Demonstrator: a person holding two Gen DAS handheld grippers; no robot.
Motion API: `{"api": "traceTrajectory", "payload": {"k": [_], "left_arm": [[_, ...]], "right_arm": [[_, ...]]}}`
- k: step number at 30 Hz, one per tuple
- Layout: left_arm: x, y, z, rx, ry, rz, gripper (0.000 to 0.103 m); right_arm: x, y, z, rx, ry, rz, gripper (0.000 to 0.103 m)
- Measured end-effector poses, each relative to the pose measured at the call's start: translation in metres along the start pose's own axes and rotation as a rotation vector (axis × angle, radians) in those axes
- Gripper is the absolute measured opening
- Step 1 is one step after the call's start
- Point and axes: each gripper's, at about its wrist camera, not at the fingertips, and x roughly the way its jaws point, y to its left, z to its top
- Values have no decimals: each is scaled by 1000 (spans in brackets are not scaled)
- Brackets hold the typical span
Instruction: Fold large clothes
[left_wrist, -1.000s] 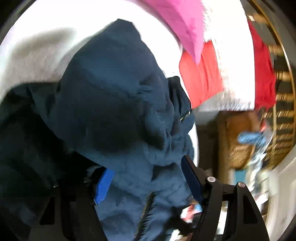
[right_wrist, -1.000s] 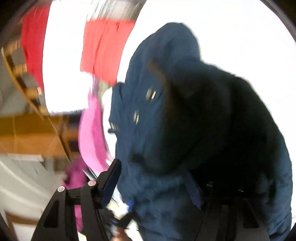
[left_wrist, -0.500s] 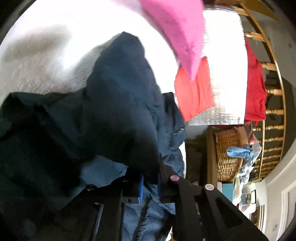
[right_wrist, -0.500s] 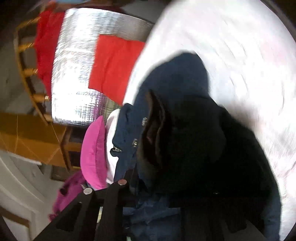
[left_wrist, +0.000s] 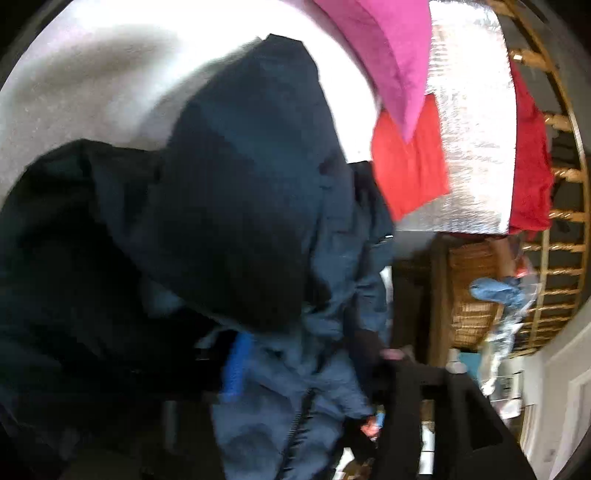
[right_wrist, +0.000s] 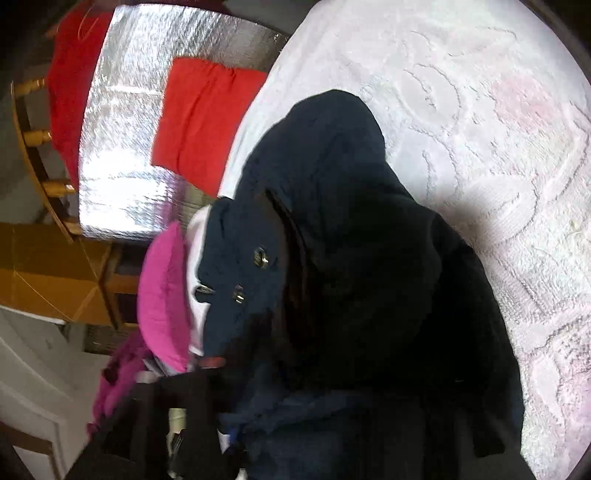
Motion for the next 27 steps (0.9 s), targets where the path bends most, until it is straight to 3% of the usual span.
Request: {"api": "traceTrajectory", "payload": {"k": [5,6,7,8,11,13,15,17,18,20,21,22,23,24,27], "left_arm": [[-6,-5,-4,52,-37,5,58],[-6,-7,-4,67,-52,16,53],[-2,-10,-6,80,-65,32,39],[-1,-10,-8,94,-73,53,29],[-1,-10,-11,103,-81,68,23],[-7,-20,-13,140,-91,68,23],[-7,-24,-14,176,-88,143,23],[0,-20,-15,175,-40,206,24],[-1,-18,-15,164,-22,202,24],[-8,-18,-16,139,8,201,30],[-12,-20,-18,145,31,222,41],[-18,-22,-22,161,46,263,51],[-25,-25,-25,183,45,286,51],[-33,-29,-31,210,46,290,51],[-61,-42,-45,304,82,249,51]], "right_arm": [[-5,-10,5,46,-22,65,61],[-2,-13,7,48,-28,65,55],[1,-11,7,30,-31,40,33],[3,-10,7,8,-29,12,26],[-4,2,1,-66,-67,-24,21],[-20,30,-5,-199,-130,-33,20],[-21,45,-7,-278,-149,-71,20],[-6,35,-5,-235,-92,-135,21],[7,24,-2,-187,-29,-175,22],[12,19,3,-118,4,-143,26],[8,21,4,-103,26,-139,29],[4,23,5,-105,48,-143,40],[0,27,3,-115,84,-141,55],[-3,30,1,-126,122,-151,60],[-23,39,-5,-222,198,-201,61]]}}
